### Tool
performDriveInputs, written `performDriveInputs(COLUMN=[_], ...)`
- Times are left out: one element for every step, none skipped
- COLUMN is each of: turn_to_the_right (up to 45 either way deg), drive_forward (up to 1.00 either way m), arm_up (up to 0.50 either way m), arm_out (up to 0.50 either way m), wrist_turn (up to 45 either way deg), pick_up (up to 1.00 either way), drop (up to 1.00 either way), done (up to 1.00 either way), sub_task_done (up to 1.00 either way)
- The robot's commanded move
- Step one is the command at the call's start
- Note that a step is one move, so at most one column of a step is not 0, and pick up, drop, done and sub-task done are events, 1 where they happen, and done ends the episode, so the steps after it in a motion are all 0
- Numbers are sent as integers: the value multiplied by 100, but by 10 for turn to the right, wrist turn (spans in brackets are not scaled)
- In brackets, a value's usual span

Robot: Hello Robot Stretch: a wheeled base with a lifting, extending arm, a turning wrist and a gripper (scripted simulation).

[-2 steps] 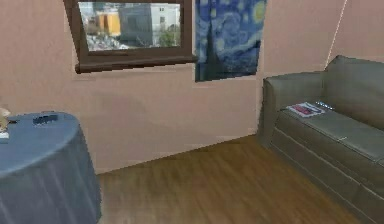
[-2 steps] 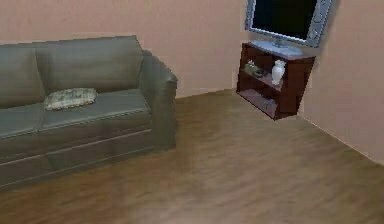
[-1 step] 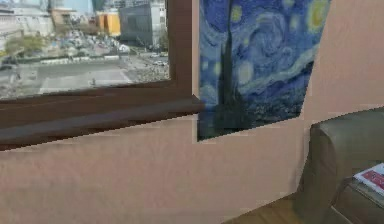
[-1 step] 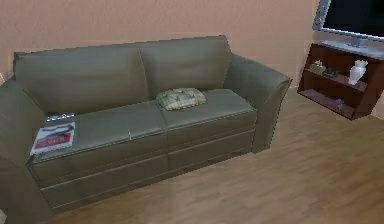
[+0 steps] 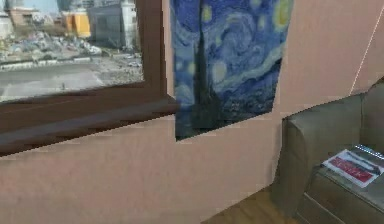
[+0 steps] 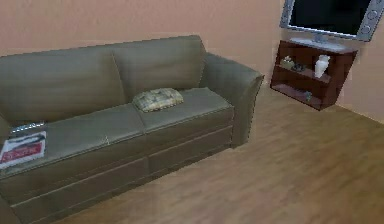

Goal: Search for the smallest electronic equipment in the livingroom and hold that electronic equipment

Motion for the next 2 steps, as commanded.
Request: performDriveInputs(turn_to_the_right=[0,450], drive_forward=[20,0], arm_up=[0,0], arm_out=[0,0], wrist_turn=[0,0], pick_up=[0,0], drop=[0,0], done=[0,0], sub_task_done=[0,0])
